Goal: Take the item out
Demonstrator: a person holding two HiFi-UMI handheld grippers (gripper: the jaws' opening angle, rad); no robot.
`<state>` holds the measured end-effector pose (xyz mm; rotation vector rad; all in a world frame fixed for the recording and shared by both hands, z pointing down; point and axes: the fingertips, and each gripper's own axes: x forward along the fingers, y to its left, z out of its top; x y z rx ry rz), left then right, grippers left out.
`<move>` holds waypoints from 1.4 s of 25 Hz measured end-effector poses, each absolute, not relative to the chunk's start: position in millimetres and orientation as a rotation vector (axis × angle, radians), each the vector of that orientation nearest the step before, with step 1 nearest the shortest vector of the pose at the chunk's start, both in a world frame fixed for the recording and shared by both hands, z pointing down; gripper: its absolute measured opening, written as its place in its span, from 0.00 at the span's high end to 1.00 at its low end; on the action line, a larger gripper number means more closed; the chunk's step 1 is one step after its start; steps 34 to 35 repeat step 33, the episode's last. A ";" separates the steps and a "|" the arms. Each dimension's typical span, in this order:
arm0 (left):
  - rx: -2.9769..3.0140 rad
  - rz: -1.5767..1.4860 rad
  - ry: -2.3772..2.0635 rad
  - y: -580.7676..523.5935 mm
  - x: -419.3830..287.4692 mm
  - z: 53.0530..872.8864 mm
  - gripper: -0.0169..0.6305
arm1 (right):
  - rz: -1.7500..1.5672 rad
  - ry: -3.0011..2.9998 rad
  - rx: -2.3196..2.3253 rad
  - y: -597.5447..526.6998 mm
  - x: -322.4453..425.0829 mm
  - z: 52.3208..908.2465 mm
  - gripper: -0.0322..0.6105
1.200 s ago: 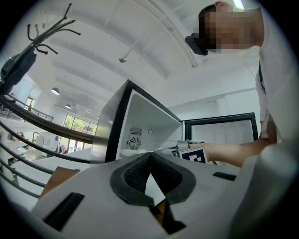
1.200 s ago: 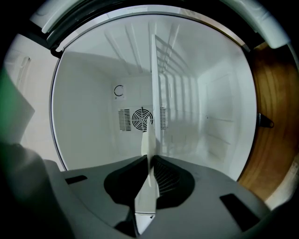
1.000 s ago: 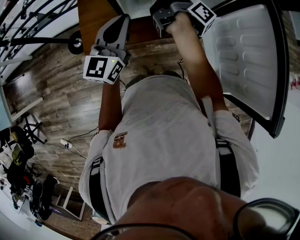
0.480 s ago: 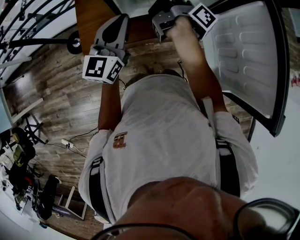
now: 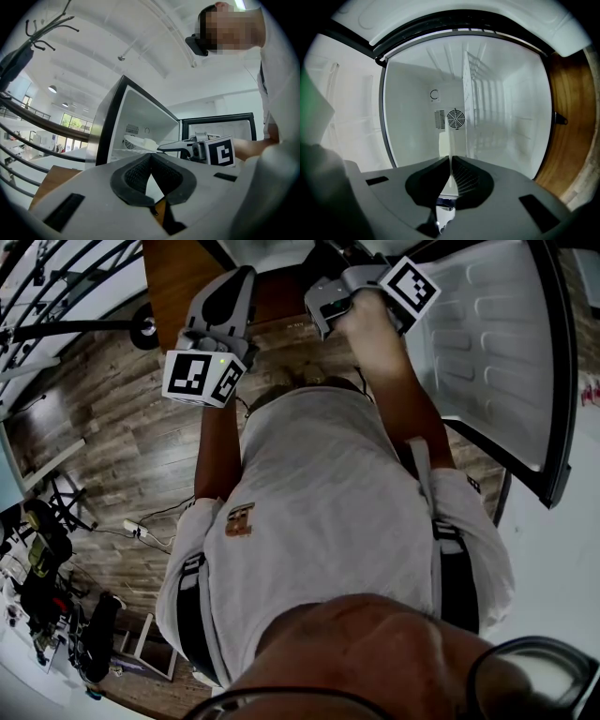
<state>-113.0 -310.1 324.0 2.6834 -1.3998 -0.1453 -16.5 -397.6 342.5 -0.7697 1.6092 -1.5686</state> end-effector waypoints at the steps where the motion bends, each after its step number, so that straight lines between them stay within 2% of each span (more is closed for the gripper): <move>1: 2.683 -0.146 -1.398 -311.8 -113.0 322.6 0.95 | -1.568 1.614 -0.770 -397.0 -16.7 340.3 0.88; 35: 2.683 -0.144 -1.351 -340.9 -110.8 329.6 0.95 | -1.540 1.646 -0.787 -400.8 -14.0 337.8 0.89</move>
